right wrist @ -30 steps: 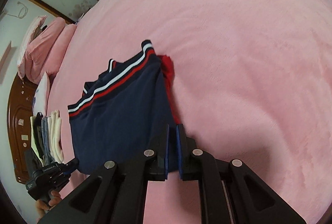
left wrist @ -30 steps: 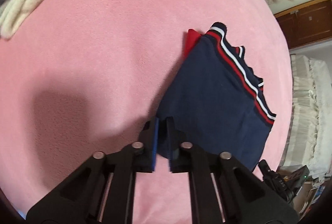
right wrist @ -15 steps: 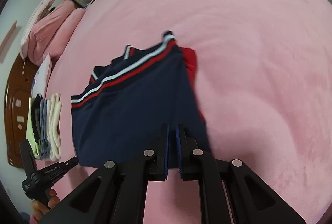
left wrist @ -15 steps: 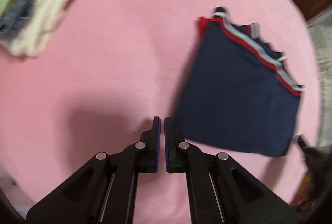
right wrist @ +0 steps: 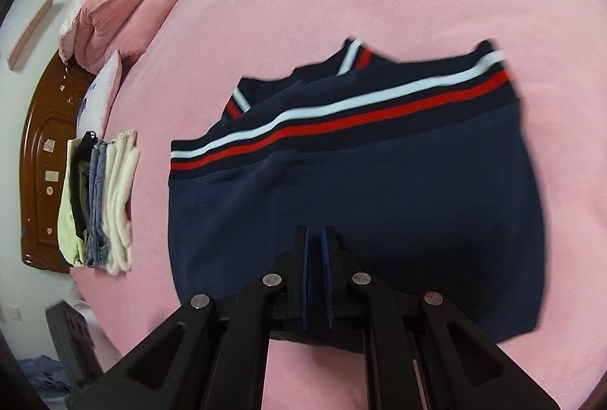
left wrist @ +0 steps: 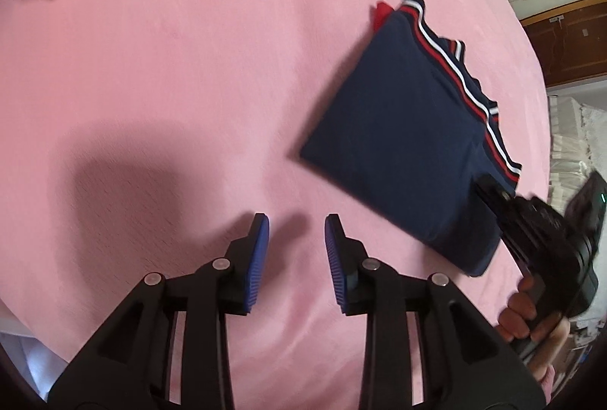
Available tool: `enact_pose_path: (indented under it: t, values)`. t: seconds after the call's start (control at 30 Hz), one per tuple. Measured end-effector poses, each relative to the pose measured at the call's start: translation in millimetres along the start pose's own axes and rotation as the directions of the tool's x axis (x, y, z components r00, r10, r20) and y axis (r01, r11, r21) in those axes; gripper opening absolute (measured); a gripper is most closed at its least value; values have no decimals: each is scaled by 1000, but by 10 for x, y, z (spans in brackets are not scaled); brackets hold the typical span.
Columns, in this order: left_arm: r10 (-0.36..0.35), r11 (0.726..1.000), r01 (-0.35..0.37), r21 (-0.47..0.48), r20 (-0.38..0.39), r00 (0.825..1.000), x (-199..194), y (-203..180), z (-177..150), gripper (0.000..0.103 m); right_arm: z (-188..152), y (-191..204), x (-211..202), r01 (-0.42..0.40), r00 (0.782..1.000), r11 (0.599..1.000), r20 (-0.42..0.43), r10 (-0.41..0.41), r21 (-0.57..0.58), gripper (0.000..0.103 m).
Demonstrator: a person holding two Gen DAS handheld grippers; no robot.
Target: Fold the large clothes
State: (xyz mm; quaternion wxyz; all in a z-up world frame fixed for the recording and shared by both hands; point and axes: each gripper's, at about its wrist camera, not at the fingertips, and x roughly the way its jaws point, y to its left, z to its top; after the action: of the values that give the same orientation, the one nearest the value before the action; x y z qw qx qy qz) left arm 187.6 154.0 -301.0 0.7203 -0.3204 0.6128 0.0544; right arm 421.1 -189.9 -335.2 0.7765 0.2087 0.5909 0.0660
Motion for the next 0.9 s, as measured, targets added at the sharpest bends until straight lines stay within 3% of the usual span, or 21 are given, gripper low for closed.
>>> enact_pose_path:
  t: [0.07,0.2,0.3,0.43,0.53,0.6,0.67,0.73,0.83,0.9]
  values:
    - [-11,1000,12,2,-9,1000,24,-47,-83,28,31,73,137,25,999,999,-19,-25,-20,7]
    - [-49,999,49,-2,-7,999,107,-149,-173,40,84,98,338,69,996,997,-61,-71,-31,7]
    - [-139,990,139,-34,14,990,174,-214,-172,41,123,123,466,99,989,992,-98,-106,-75,7]
    - [-285,944,293,-153,72,956,297,-138,-140,42,173,119,579,91,987,992,-122,-102,-93,7]
    - [-331,903,349,-251,112,937,454,-52,-93,42,183,129,606,79,988,991,-120,-92,-111,7]
    - [-329,895,355,-270,136,934,526,-53,-51,42,195,104,621,67,990,992,-117,-79,-106,7]
    - [-350,877,388,-285,176,920,568,-67,25,42,201,75,621,50,992,995,-115,-60,-84,7]
    - [-335,879,378,-290,189,923,635,-127,107,42,213,46,626,33,993,997,-114,-41,-69,7]
    - [-278,908,325,-263,199,940,618,-278,206,42,220,0,628,19,994,997,-105,-26,-71,7]
    - [-211,945,255,-202,217,953,571,-469,246,28,209,-3,630,16,996,997,-92,-23,-81,7]
